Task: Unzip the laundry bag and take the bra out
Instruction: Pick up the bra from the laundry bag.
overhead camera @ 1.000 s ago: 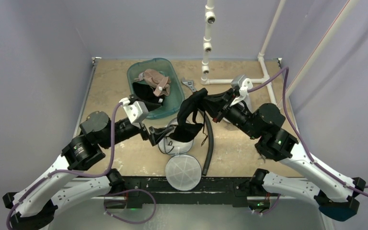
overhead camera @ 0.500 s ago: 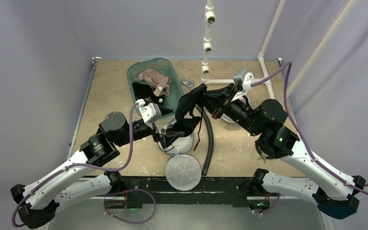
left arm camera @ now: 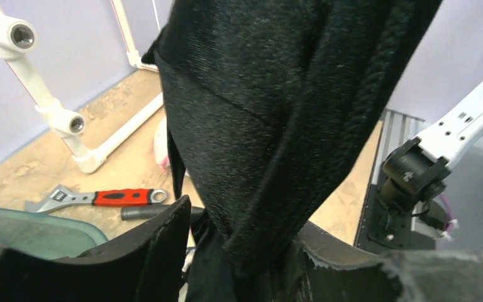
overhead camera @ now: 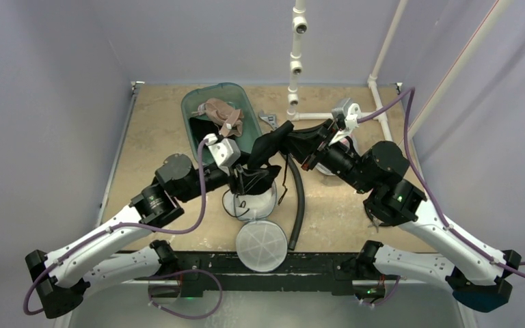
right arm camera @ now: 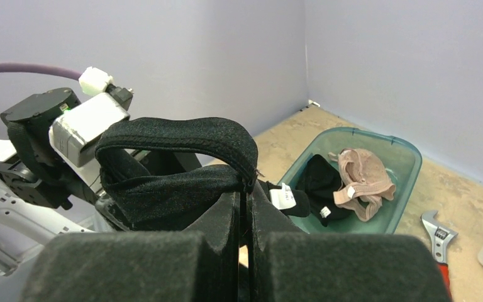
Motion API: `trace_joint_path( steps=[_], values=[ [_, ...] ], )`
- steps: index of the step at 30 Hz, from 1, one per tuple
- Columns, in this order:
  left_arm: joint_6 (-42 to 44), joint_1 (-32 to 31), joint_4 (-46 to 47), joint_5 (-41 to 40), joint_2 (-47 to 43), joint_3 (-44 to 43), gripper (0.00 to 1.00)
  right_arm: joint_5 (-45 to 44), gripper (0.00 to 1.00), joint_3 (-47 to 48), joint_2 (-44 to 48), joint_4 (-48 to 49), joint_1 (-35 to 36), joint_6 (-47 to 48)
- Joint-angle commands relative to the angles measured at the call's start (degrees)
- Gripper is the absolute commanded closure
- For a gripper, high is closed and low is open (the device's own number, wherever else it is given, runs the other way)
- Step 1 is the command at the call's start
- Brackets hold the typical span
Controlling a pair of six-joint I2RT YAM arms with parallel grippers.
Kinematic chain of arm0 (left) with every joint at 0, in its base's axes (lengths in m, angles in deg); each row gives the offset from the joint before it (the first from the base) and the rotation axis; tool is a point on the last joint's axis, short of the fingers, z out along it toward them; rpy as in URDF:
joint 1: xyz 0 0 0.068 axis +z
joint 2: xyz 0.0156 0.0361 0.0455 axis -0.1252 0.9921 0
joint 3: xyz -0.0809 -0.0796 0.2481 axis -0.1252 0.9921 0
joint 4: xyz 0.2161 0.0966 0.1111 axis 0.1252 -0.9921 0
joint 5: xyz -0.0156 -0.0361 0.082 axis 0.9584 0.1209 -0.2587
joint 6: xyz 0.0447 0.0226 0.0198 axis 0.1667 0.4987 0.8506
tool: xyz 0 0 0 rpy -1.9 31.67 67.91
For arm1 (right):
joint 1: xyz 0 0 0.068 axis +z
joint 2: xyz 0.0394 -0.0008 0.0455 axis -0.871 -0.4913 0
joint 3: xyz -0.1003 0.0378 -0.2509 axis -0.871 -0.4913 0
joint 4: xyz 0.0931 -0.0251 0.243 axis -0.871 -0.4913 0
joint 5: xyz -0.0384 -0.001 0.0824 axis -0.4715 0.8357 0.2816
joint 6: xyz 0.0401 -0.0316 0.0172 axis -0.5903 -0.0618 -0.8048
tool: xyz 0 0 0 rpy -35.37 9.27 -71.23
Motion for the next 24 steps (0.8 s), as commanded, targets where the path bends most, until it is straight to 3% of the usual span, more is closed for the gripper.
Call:
trace_joint_path(
  steps=[1, 4, 8, 11, 13, 20, 24],
  values=[
    [0.43, 0.18, 2.02, 1.08, 0.18, -1.3, 0.64, 0.38, 1.0, 2.03, 0.51, 2.51, -0.17, -0.83],
    [0.92, 0.12, 1.61, -0.36, 0.38, -1.93, 0.98, 0.38, 1.0, 1.98, 0.82, 2.43, -0.16, -0.73],
    [1.94, 0.15, 1.54, -3.89, 0.38, -4.13, 1.0, 0.38, 1.0, 1.5, 1.35, 1.44, -0.18, -0.23],
    [3.22, 0.14, -0.01, -7.08, 1.16, -7.87, 1.0, 0.38, 0.64, 1.01, 2.14, -0.11, -0.16, 0.36],
    [4.52, 0.13, -3.58, -8.74, 2.77, -11.74, 1.0, 0.21, 0.46, 0.49, 3.1, -0.73, -0.19, 0.68],
    [6.99, 0.15, -16.5, -20.14, 13.63, -28.6, 1.0, -1.76, 0.1, -0.26, 4.79, -3.96, -0.11, 1.93],
    [8.92, 0.21, -22.02, -26.92, 19.07, -38.19, 1.0, -2.96, 0.02, -0.76, 6.04, -5.36, -0.19, 2.68]
  ],
)
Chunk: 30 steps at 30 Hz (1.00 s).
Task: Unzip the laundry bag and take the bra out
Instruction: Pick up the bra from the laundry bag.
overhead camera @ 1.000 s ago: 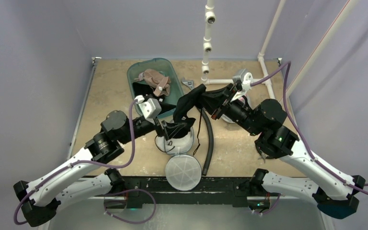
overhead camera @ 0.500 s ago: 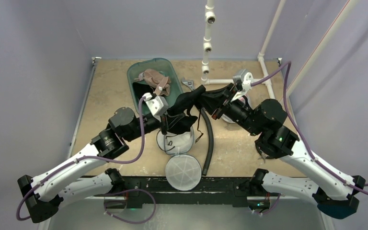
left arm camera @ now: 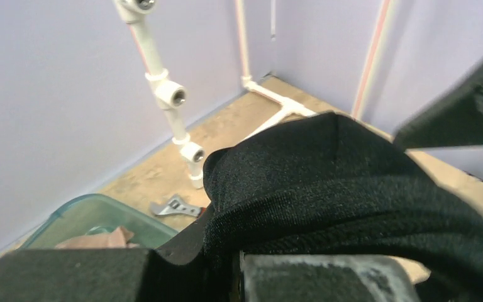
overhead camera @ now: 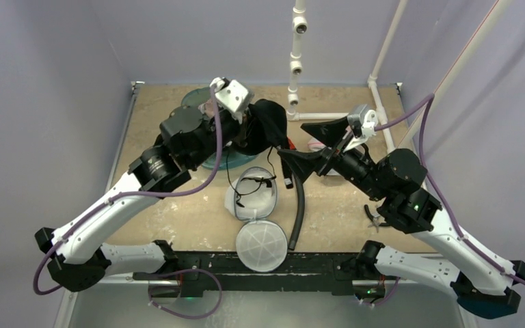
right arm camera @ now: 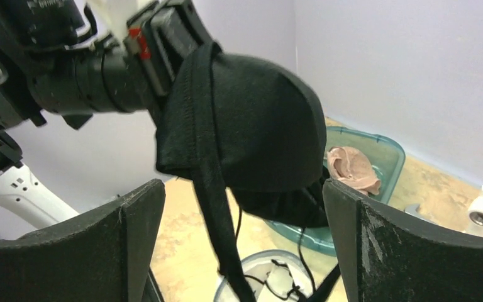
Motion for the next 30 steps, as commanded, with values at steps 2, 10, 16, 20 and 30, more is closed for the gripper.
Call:
trace_joint_path(
  steps=[2, 10, 16, 20, 30],
  values=[
    [4.17, 0.22, -9.4, -12.73, 6.4, -13.85, 1.0, -2.43, 0.02, -0.92, 1.92, -1.96, -0.19, 1.79],
    [7.99, 1.0, -15.07, -22.48, 15.42, -26.72, 1.0, 0.26, 0.02, -2.01, 4.98, -4.55, -0.15, 3.21],
    [11.88, 1.91, -15.39, -27.61, 19.11, -34.42, 1.0, -0.31, 0.02, -3.18, 7.02, -4.79, -0.15, 3.45],
    [12.96, 1.96, -15.26, -25.32, 19.42, -39.15, 1.0, -2.65, 0.02, -4.99, 8.34, -4.11, -0.15, 3.48],
    [11.63, 1.98, -9.52, -21.71, 15.93, -41.94, 1.0, -11.47, 0.02, -12.06, 13.25, 2.02, -0.14, 1.19]
  ],
)
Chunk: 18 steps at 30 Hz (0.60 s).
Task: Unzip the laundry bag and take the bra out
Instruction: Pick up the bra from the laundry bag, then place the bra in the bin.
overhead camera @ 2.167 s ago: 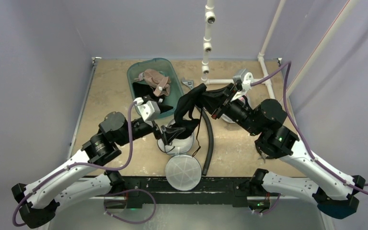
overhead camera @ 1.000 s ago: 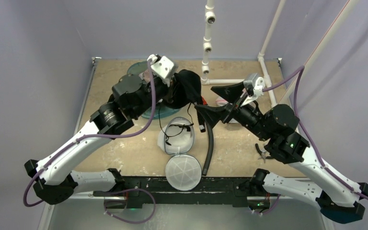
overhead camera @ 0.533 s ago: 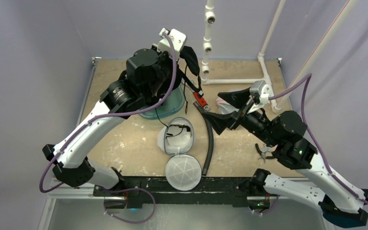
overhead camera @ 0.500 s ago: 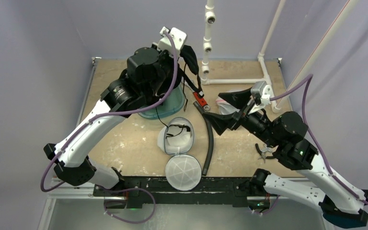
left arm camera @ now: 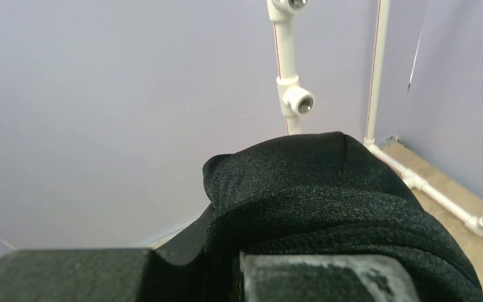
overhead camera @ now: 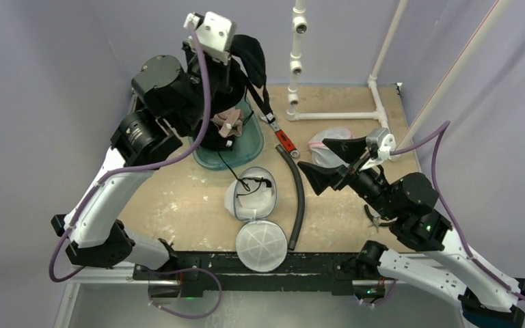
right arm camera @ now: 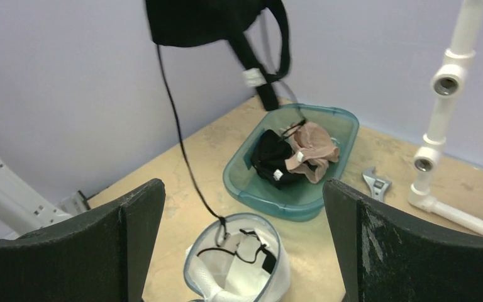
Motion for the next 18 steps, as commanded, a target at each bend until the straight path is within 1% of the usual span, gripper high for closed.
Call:
trace_joint_path(
  steps=[1, 5, 9, 12, 13, 15, 18],
  values=[
    [1.1, 0.18, 6.35, -0.85, -1.71, -2.95, 1.0, -5.68, 0.02, -2.34, 2.01, 5.41, -0.16, -1.1],
    [3.9, 0.16, 10.67, -5.21, 0.21, -4.41, 1.0, -6.8, 0.02, -4.92, 2.93, 6.1, -0.18, -2.12],
    [8.92, 0.51, 14.49, -9.13, 4.12, -5.48, 1.0, -6.69, 0.03, -6.8, 3.11, 5.52, -0.12, -3.16],
    [9.5, 2.93, 14.76, -10.09, 7.82, -7.31, 1.0, -6.49, 0.03, -8.16, 3.19, 5.25, -0.18, -3.89],
    [8.12, 4.63, 13.95, -8.9, 8.97, -8.31, 1.0, -6.37, 0.03, -8.62, 3.12, 5.15, -0.15, -4.1],
    [2.15, 9.74, 11.1, -4.48, 11.2, -10.13, 1.0, -5.83, 0.03, -9.43, 2.88, 5.18, -0.19, -4.51],
    [-8.46, 19.28, 7.37, 5.26, 14.21, -12.42, 1.0, -4.53, 0.03, -10.64, 1.62, 5.43, -0.12, -5.75]
  ],
)
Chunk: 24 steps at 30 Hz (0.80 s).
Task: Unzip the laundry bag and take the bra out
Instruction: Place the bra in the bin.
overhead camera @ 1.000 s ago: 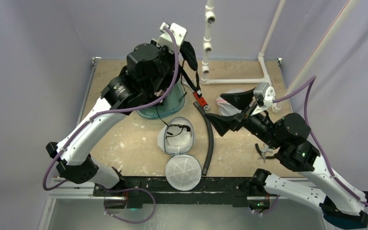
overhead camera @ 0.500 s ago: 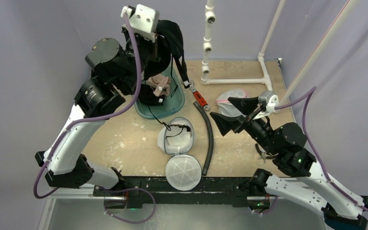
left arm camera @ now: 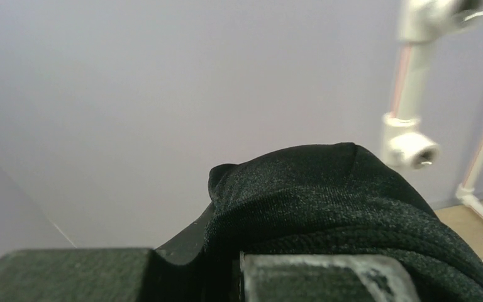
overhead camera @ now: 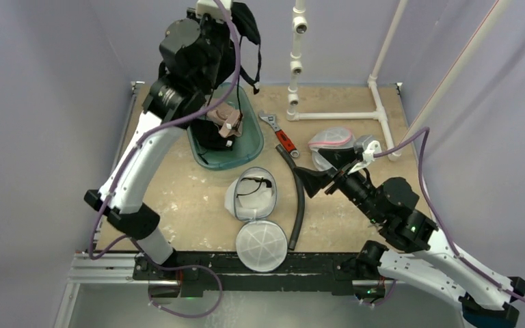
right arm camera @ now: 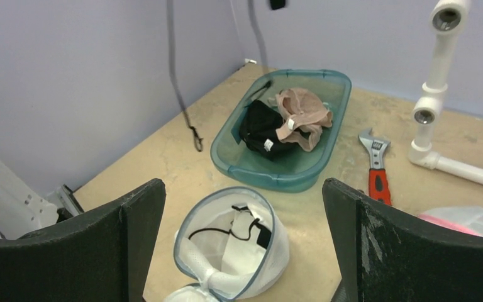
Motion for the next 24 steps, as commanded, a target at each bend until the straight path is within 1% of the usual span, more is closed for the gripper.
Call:
trace_joint_path(
  steps=[1, 4, 9, 13, 15, 19, 24],
  values=[
    [-14.77, 13.01, -3.81, 11.97, 3.5, -4.59, 1.0, 1.25, 0.03, -1.38, -1.61, 2.44, -0.16, -2.44],
    [-22.06, 19.15, -3.54, 20.91, 5.58, -5.79, 1.0, 2.32, 0.04, -2.89, -2.93, 3.41, -0.12, -3.5],
    [-29.66, 23.46, -3.12, 27.27, 10.04, -8.62, 1.0, 5.37, 0.04, -4.24, -5.29, 6.13, -0.19, -5.6],
    [-36.11, 27.01, -3.41, 31.44, 12.63, -8.42, 1.0, 7.32, 0.05, -5.09, -5.89, 7.7, -0.12, -6.57],
    [-39.32, 29.0, -3.31, 34.83, 13.87, -7.87, 1.0, 7.25, 0.05, -5.47, -5.81, 7.76, -0.16, -6.51],
    [-42.87, 30.51, -3.18, 39.55, 15.44, -7.46, 1.0, 6.35, 0.05, -6.03, -5.32, 7.84, -0.19, -6.07],
    [-44.25, 30.58, -1.64, 42.18, 14.71, -7.64, 1.0, 6.1, 0.05, -6.17, -5.07, 7.93, -0.17, -5.92]
  ],
)
